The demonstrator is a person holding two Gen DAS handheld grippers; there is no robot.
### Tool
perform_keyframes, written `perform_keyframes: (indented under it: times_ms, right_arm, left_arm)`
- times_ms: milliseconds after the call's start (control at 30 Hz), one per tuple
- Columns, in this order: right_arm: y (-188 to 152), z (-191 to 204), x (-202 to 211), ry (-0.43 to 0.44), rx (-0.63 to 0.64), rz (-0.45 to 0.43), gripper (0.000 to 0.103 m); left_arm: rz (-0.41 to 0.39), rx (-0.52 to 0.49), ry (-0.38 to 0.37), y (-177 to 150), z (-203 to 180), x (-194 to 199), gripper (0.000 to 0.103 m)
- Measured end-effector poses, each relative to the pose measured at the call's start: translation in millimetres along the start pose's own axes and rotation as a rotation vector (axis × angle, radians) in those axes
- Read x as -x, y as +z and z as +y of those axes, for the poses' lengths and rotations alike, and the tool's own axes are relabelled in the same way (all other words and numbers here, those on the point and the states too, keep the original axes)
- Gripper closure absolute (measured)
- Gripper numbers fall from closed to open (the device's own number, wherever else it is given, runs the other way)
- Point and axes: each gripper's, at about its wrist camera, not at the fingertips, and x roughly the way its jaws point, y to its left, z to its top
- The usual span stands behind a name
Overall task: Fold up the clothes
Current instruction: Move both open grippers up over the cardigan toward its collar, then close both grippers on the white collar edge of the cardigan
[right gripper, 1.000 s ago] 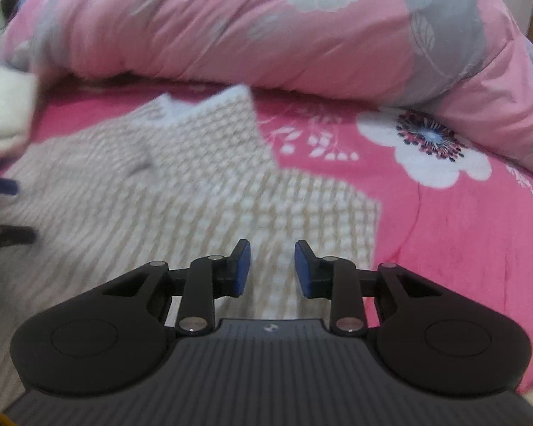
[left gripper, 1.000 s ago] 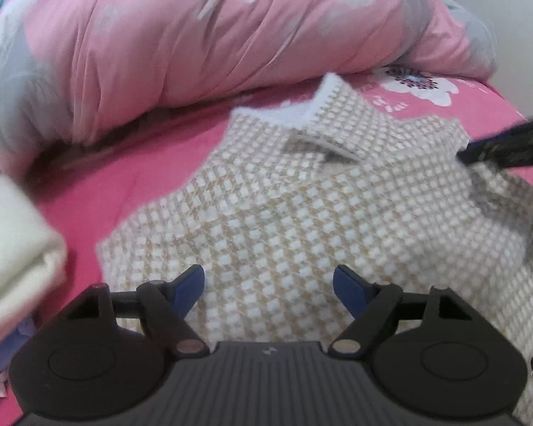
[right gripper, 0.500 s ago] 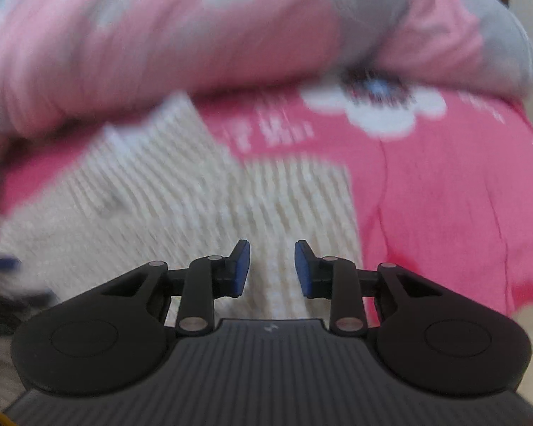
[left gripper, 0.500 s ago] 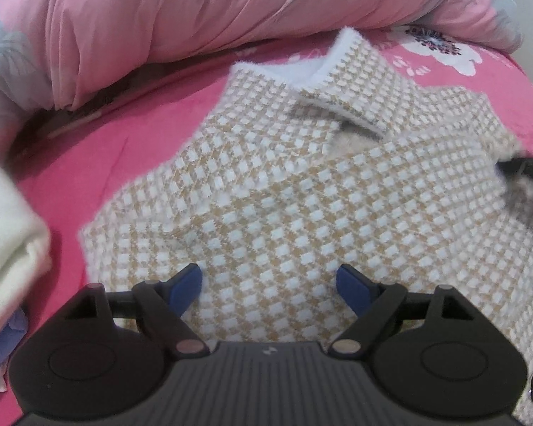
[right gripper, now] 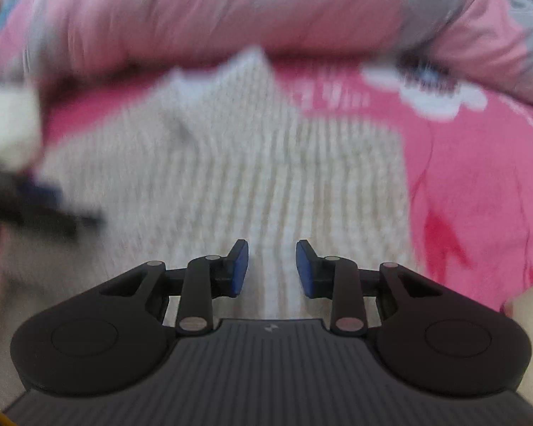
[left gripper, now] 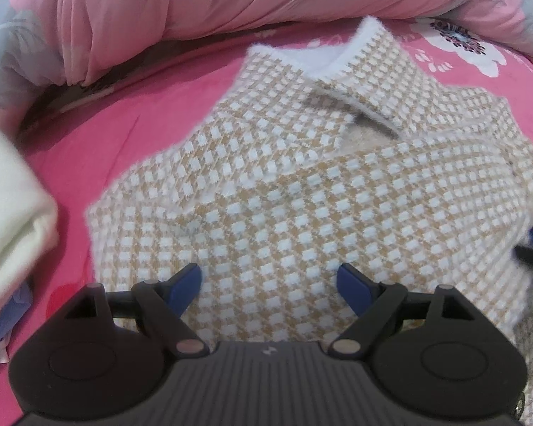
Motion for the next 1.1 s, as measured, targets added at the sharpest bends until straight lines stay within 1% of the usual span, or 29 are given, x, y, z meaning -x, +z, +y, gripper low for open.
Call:
perform_keyframes:
  times_ms: [100,200,267,367,467,533,633,867,933,967,1033,1100]
  right_arm:
    - [-1,2,-1,-0.010,-0.001,-0.014,0.075]
    - [4,5,10,0.012,-0.021,-0.043,0.074]
    - [4,7,20,0.035,-0.011,-0.079,0.074]
    - [1,10,25,0.061,0.007,-0.090,0.074]
    - [-11,16,11,0.034,0.056,-0.026,0.074]
    - [-18,21,8,0.018,0.086,-0.039,0.074]
    - [-18,27,4,-0.004,0.116,-0.040,0.074]
    - [-22,25,4,0.012,0.115,-0.046,0.073]
    - [-18,23,3,0.024,0.122,-0.027,0.073]
    - [-14,22,3,0.035,0.135,-0.007,0.073]
    - [2,18,3,0.065,0.174,0.042,0.073]
    - [26,7,9,0.108,0.157,-0.006,0.073]
  left_arm:
    - [0.002,-0.004,0.001,-1,1,1,0.018]
    - [0.007,0.003,-0.005,-2,3,1,0.018]
    - [0.008,0.003,-0.006,-4,3,1,0.018]
    - [0.005,0.002,-0.006,-6,4,-1,0.018]
    - [0.006,0.003,-0.007,-10,5,-3,0.018]
    - [0.006,0.001,-0.007,-11,5,-3,0.018]
    - [0.011,0.003,-0.009,-9,5,-2,0.018]
    - [0.022,-0.004,-0.018,-1,5,-2,0.018]
    - [-0.001,-0.006,-0.021,0,8,5,0.022]
    - [-0.030,-0.009,-0.023,1,11,10,0.022]
    - [-0.117,-0.002,-0.043,5,22,20,0.022]
    - [-0.199,0.013,-0.072,10,33,27,0.022]
